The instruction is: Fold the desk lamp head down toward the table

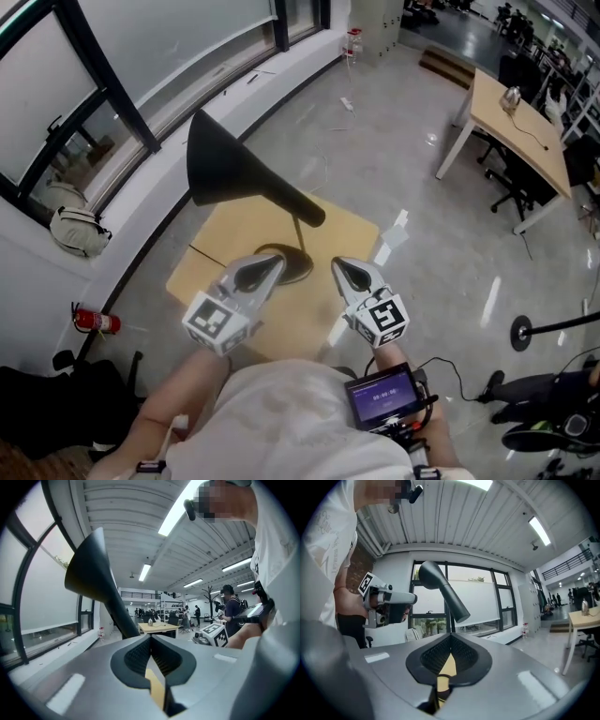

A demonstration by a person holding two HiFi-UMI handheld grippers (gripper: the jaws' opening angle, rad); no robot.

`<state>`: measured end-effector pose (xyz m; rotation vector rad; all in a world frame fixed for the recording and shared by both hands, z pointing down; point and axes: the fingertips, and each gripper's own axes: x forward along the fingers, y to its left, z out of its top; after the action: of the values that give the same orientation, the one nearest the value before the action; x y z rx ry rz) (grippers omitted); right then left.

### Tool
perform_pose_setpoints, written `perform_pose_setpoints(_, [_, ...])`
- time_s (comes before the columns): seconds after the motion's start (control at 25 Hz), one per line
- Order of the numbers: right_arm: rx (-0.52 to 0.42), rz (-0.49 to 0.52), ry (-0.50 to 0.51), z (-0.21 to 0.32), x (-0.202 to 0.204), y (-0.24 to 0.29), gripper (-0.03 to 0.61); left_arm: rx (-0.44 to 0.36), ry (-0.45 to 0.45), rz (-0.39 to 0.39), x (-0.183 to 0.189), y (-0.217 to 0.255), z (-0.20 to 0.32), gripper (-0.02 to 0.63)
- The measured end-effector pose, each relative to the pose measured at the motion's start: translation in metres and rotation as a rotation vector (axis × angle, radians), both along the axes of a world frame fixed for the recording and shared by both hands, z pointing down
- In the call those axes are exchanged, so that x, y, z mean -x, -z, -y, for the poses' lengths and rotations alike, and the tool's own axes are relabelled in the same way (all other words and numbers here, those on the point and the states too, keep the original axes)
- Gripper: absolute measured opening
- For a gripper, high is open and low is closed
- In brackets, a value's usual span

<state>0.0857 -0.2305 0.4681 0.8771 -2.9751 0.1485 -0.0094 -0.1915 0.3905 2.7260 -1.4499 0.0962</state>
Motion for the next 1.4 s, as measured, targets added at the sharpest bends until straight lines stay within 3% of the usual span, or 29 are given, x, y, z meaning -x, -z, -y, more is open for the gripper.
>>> perform_pose_setpoints(0.32, [-0.153,-0.059,0.104,0.036,0.021,0.042,0.017,-0.009,0.186,0.171,0.033,0.044,0.009,0.002])
perform_pose_setpoints(0.48, [-0.188,-0.091,0.156,0.046,0.034,0.049,0.109,-0.054,0.236,0.224,0.044,0.070,0.003,0.002])
perform_pose_setpoints(0.76, [-0.220,-0.127,0.208,0.058,0.054,0.052,0.179,-0.119,0.333,0.286,0.058,0.120,-0.009,0.007])
perform_pose_setpoints(1.16, [-0.293,-0.340,0.220,0.069,0.077,0.032,0.253,-0.275,0.435,0.440,0.071,0.184,-0.014,0.083])
perform_pose_setpoints(1.4, [-0.299,-0.358,0.229,0.070,0.085,0.034,0.244,-0.305,0.477,0.453,0.079,0.219,0.006,0.175])
